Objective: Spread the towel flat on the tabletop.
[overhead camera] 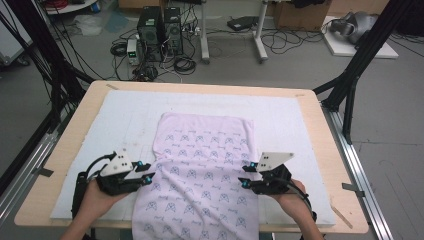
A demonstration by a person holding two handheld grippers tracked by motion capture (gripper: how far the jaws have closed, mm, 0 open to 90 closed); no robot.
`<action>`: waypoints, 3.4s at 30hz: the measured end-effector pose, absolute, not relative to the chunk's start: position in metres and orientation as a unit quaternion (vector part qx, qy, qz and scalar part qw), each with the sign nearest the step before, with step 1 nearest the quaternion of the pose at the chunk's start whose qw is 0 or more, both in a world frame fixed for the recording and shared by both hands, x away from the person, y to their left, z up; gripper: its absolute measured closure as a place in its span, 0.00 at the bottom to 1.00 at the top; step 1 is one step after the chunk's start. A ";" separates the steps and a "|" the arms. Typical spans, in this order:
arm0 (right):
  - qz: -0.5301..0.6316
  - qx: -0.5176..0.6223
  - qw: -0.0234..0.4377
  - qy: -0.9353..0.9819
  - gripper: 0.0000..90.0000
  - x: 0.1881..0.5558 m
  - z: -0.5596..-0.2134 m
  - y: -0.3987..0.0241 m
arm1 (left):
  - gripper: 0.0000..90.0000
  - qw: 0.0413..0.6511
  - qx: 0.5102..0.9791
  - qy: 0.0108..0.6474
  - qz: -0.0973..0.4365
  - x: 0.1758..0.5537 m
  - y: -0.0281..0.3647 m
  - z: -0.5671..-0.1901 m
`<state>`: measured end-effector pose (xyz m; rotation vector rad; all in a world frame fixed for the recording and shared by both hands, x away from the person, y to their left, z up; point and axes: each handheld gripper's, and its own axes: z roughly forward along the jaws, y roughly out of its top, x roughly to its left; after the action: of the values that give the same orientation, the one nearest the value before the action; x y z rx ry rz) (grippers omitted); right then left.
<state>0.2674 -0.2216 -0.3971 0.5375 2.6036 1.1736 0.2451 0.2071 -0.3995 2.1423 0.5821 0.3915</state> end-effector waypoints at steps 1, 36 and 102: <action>0.400 0.182 0.112 0.891 0.63 0.264 -0.400 -0.219 | 0.73 0.429 0.860 0.231 0.151 0.242 0.206 -0.404; 0.399 0.112 0.046 0.909 0.67 0.215 -0.408 -0.222 | 0.68 0.421 0.877 0.198 0.116 0.204 0.207 -0.420; 0.442 0.279 0.108 0.846 0.26 0.296 -0.389 -0.250 | 0.50 0.471 0.822 0.292 0.134 0.270 0.225 -0.398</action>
<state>0.2963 -0.2503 -0.3888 0.8210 2.4877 1.3002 0.2699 0.2247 -0.3983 2.0129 0.7153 0.3274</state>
